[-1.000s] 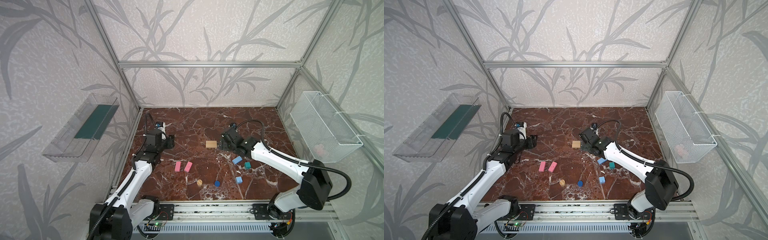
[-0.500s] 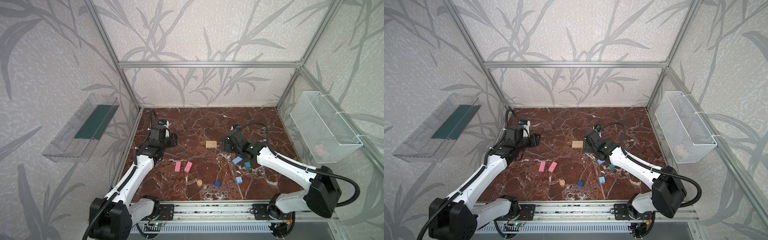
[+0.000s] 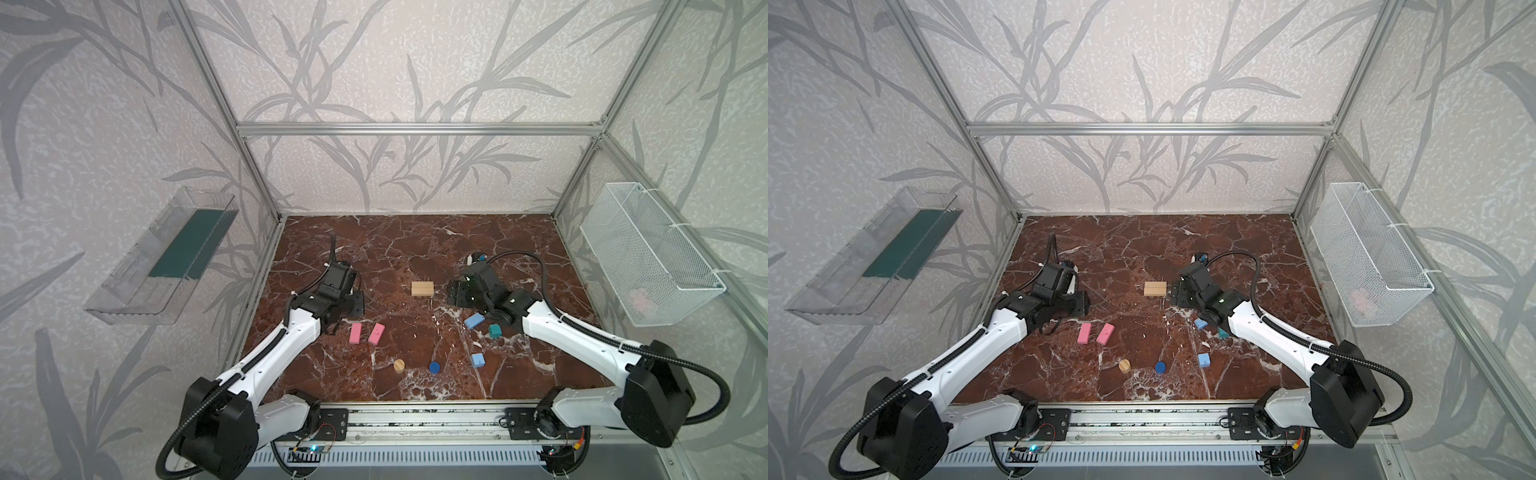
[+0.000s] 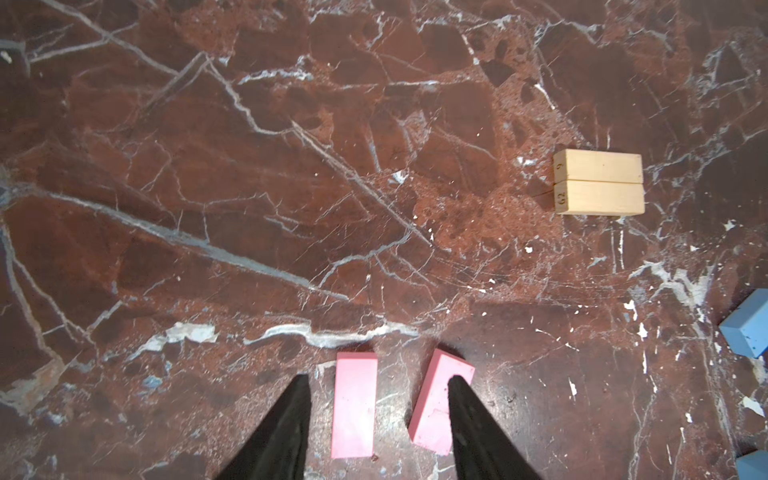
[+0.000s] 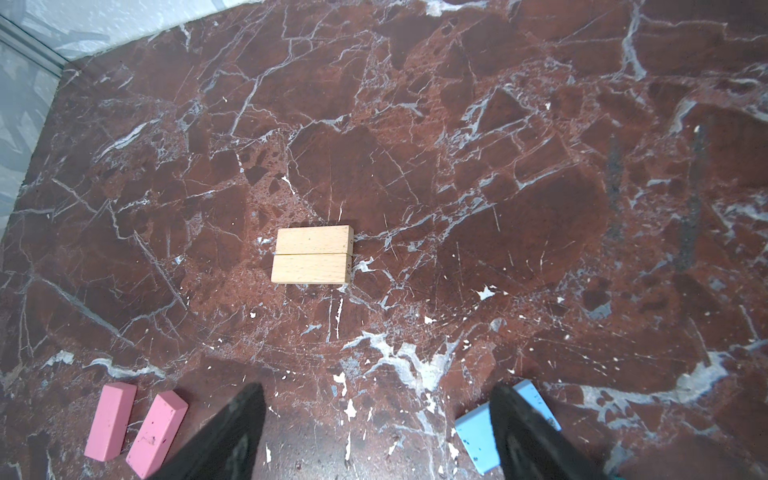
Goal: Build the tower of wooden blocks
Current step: 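Lower the left gripper over the nearer pink block and close on it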
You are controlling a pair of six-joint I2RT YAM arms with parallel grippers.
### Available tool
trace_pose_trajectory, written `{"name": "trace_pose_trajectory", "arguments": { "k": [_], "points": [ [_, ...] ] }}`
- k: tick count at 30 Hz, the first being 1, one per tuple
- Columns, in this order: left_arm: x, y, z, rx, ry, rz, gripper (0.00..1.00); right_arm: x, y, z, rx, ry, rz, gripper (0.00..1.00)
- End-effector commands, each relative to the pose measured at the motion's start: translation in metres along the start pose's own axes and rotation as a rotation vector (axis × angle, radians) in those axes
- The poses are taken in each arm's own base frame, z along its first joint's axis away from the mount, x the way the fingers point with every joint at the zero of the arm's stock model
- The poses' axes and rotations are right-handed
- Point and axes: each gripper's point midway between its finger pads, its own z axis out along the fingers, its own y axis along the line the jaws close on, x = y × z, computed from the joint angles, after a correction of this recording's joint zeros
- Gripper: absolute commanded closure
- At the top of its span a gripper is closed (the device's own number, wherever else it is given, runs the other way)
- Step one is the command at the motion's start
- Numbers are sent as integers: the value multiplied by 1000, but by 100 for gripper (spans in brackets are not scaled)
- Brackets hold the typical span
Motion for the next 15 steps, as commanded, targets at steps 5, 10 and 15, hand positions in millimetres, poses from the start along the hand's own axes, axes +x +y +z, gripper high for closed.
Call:
{"name": "trace_pose_trajectory", "arguments": {
  "k": [5,10,15],
  "points": [
    [28,13,3,-61,72,-32,46,-6,6,-5,-59,-23,22,15],
    [37,16,9,-86,101,-32,44,-5,4,-6,-63,-28,31,15],
    [47,14,19,-72,140,-26,42,-4,3,-7,-67,-27,37,15]
  ]
}}
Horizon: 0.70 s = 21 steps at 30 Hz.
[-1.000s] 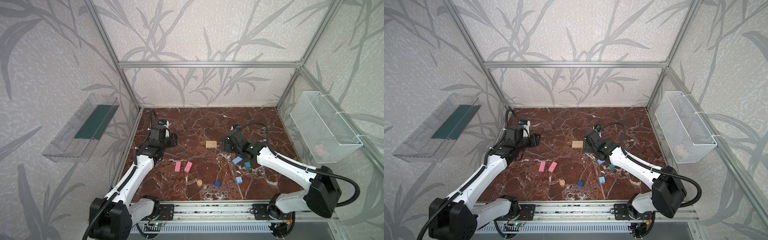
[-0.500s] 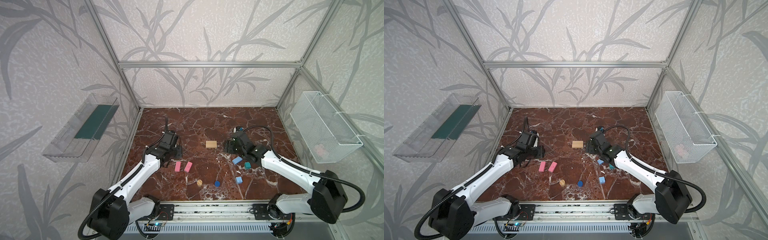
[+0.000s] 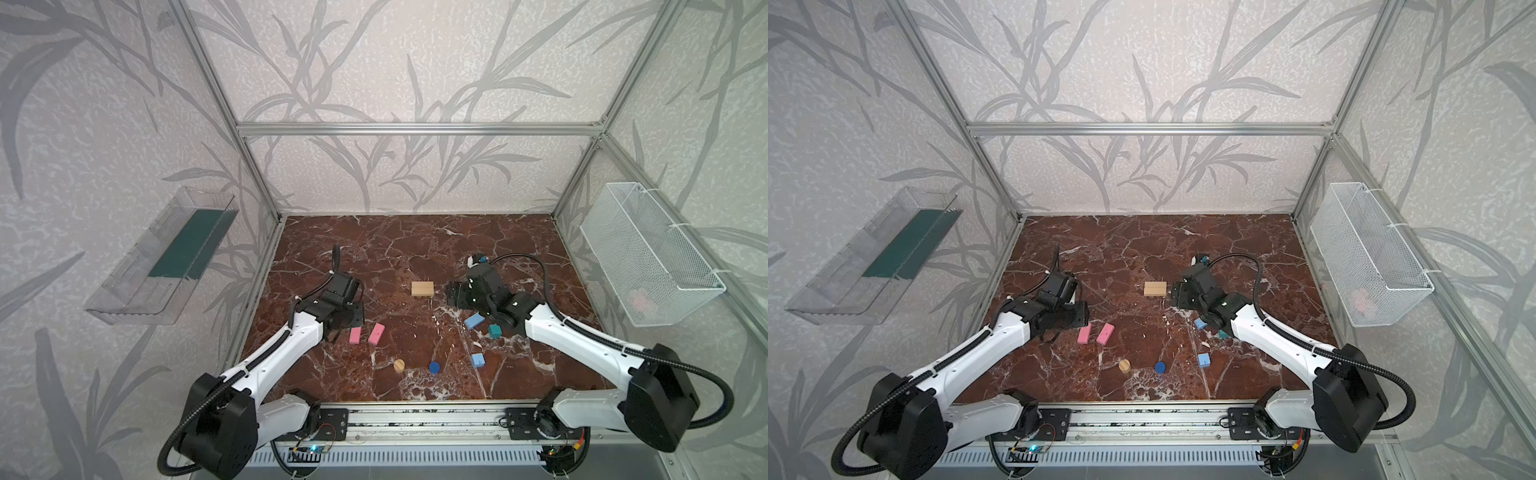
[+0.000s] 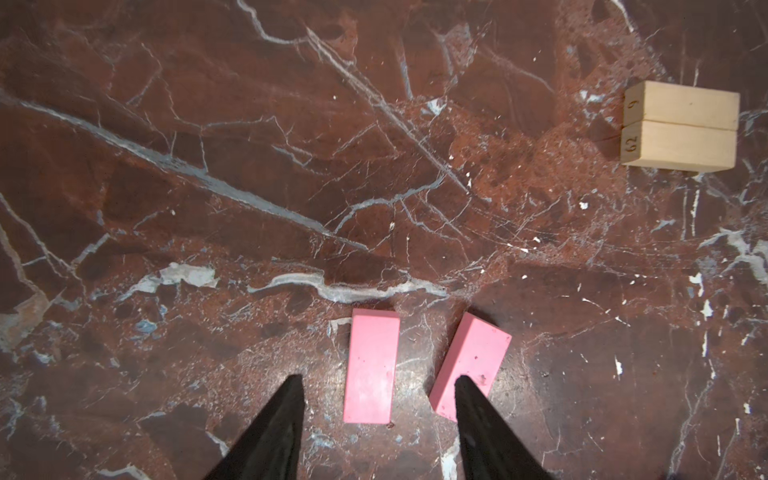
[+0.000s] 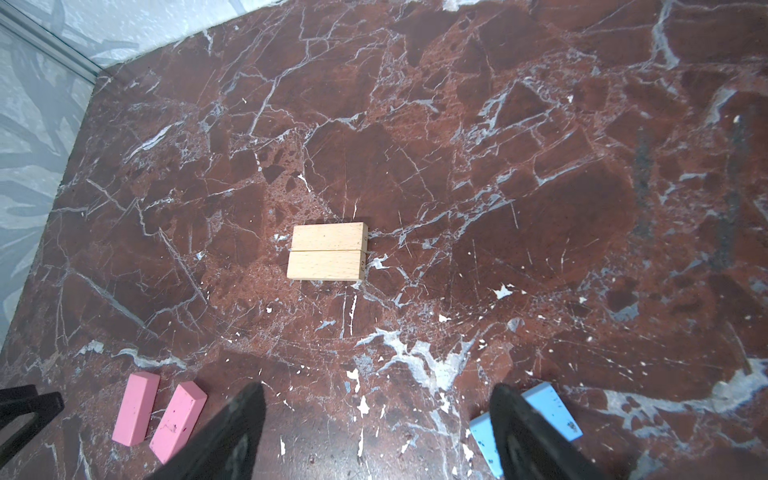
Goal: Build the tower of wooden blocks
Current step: 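Lower the left gripper over the nearer pink block and close on it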
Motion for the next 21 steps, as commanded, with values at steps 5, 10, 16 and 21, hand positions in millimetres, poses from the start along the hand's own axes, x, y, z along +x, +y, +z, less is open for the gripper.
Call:
{"name": "trace_pose_trajectory", "arguments": {
  "k": [5,10,16,21],
  "points": [
    [22,-1,17,-8,102,7,41,-5,2,-5,-26,-21,20,15],
    [29,1,27,-29,140,12,42,-4,1,-5,-24,-19,20,15],
    [40,0,35,-22,171,4,42,-4,0,-5,-24,-20,23,15],
    [44,4,38,-51,180,10,43,-3,-1,-4,-25,-16,25,15]
  ]
}}
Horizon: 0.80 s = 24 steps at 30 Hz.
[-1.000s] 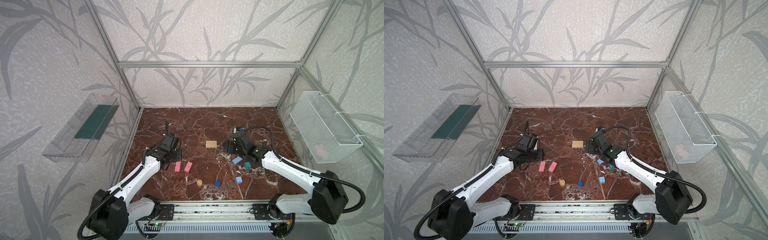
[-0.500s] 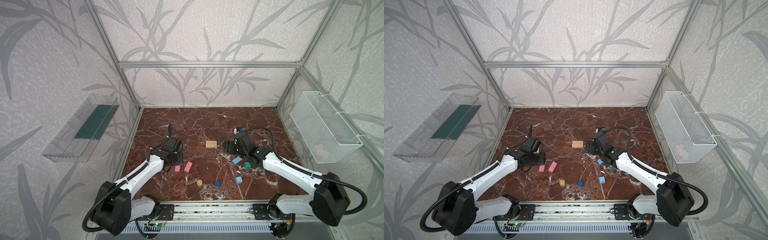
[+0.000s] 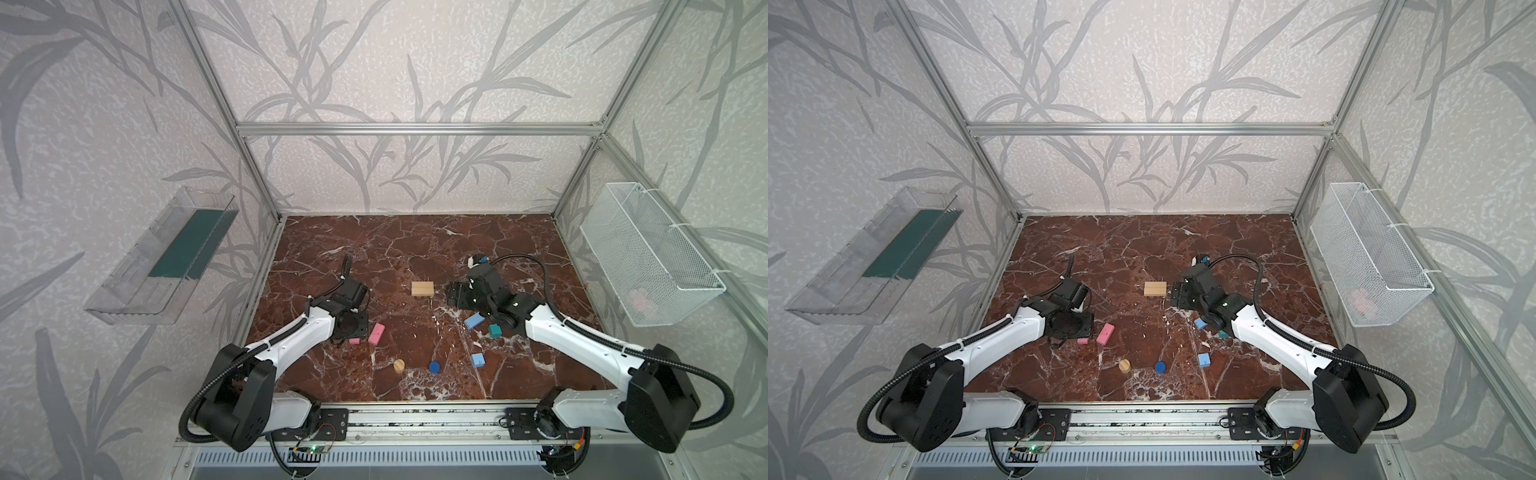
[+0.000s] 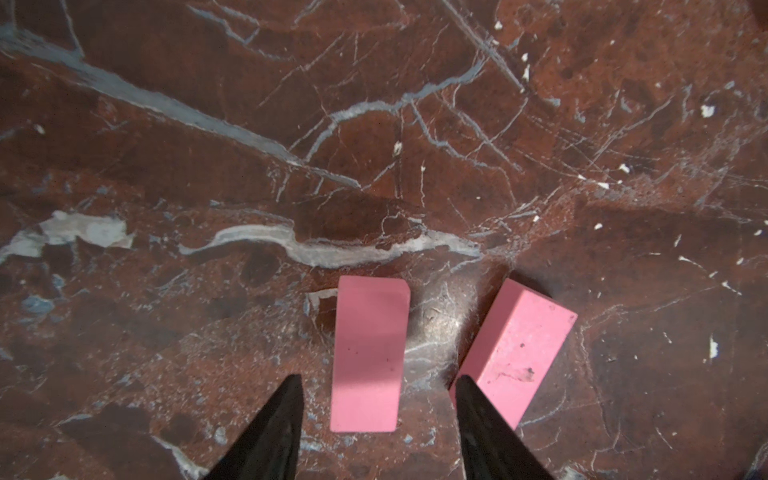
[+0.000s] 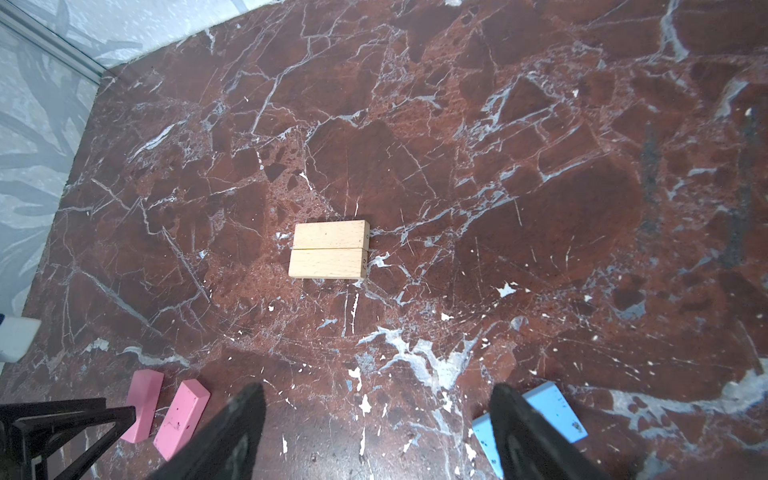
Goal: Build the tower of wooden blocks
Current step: 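Lower the left gripper over the nearer pink block and close on it, then lift the pink block with the left gripper and carry it over the wood bars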
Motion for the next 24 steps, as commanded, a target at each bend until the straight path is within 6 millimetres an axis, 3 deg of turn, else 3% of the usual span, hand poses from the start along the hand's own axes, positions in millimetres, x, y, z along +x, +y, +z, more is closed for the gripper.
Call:
{"name": "trace_pose_trajectory", "arguments": {
  "k": [1,11,17,24],
  "points": [
    [6,6,5,-33,16,-16,43,-4,1,-5,-19,-19,16,15],
    [12,13,18,-85,50,-21,48,-4,1,-5,-21,-19,17,15],
    [13,14,23,-96,61,-26,61,-4,1,-5,-21,-19,18,15],
    [11,13,20,-88,50,-32,69,-3,1,-4,-23,-15,18,15]
  ]
}}
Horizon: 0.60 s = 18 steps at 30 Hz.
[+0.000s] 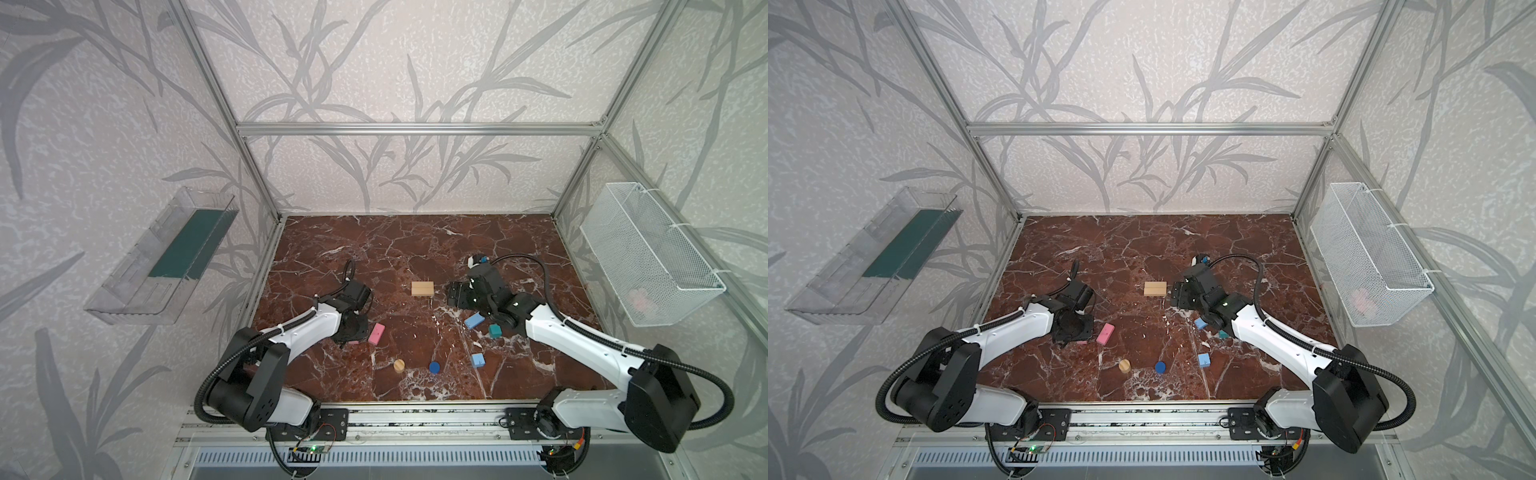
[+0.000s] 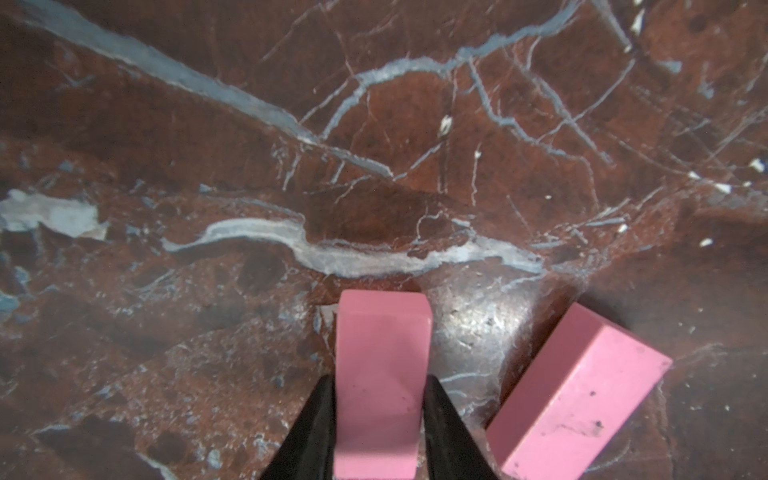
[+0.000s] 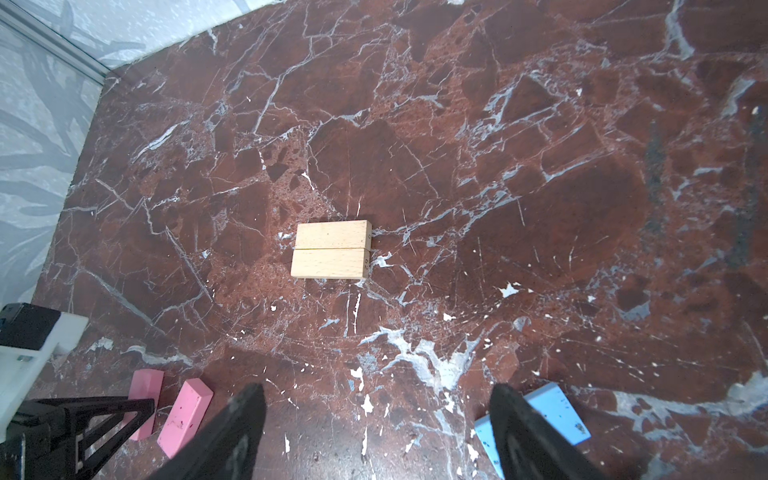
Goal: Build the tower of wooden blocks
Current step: 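Lift the pink block with the left gripper and carry it over the wood bars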
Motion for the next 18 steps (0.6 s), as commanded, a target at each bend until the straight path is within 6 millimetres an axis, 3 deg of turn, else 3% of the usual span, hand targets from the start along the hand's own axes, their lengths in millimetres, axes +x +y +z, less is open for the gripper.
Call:
{"name": "trace_pose_trajectory", "arguments": {
  "k": [1,5,8,18],
  "points": [
    [2,4,0,-18,-4,-8,70,-3,1,-4,-17,-17,15,15],
    [2,3,1,-18,4,-7,79,-4,1,-4,-18,-17,14,15],
    [-3,-1,-4,-7,-4,-8,80,-4,2,-5,-20,-19,13,15],
    [-45,-30,-41,64,-73,-15,87,-5,-5,-10,-18,-26,21,15]
  ]
}}
